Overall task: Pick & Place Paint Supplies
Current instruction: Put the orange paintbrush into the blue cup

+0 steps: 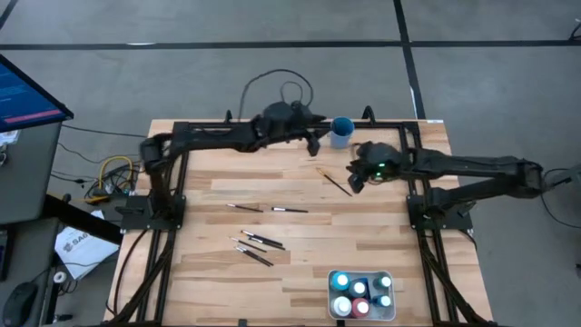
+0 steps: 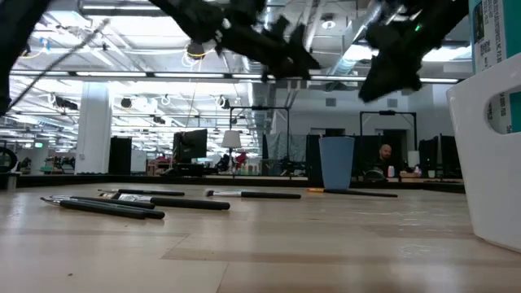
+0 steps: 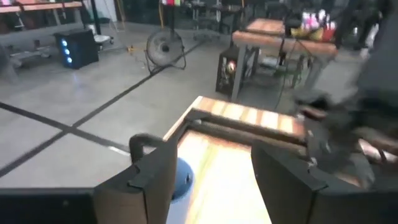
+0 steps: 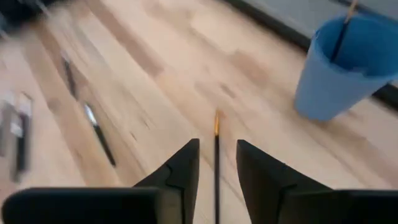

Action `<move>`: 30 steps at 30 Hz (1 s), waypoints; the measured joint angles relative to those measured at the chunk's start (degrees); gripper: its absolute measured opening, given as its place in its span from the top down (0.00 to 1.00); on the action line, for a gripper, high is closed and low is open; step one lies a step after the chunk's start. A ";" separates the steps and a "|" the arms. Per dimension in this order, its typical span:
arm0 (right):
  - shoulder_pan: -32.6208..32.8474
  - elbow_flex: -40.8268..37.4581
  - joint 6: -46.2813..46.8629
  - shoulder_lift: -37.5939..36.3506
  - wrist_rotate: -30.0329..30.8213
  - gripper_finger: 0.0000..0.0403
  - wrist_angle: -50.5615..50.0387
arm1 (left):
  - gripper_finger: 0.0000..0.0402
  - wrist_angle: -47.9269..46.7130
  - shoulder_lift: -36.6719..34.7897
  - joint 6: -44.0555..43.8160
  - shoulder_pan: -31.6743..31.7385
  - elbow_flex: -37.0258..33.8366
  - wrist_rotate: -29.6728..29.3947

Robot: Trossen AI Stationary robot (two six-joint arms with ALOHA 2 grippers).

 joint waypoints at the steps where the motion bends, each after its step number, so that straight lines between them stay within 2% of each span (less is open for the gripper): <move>1: -0.25 0.46 0.00 2.00 -0.11 0.72 -0.82 | 0.50 -1.33 -2.77 0.67 -0.23 -1.33 -0.10; 9: -2.91 10.19 -3.83 20.86 -0.20 0.56 -0.98 | 0.50 -4.01 -28.63 -1.75 -1.53 -17.11 -2.34; 14: -6.02 19.47 -7.06 32.37 -5.31 0.54 -5.31 | 0.54 -2.44 -45.31 -4.27 -2.66 -27.93 -3.63; 19: -8.36 27.55 -10.87 42.53 -9.62 0.55 -10.95 | 0.56 -1.01 -57.82 -10.10 -2.95 -36.12 -5.45; 24: -9.38 32.16 -13.79 50.66 -13.27 0.56 -13.18 | 0.56 -0.85 -64.55 -13.63 -3.11 -41.14 -6.94; 30: -10.77 34.77 -16.37 56.93 -14.04 0.55 -15.15 | 0.56 -0.99 -65.48 -15.09 -3.12 -42.62 -6.87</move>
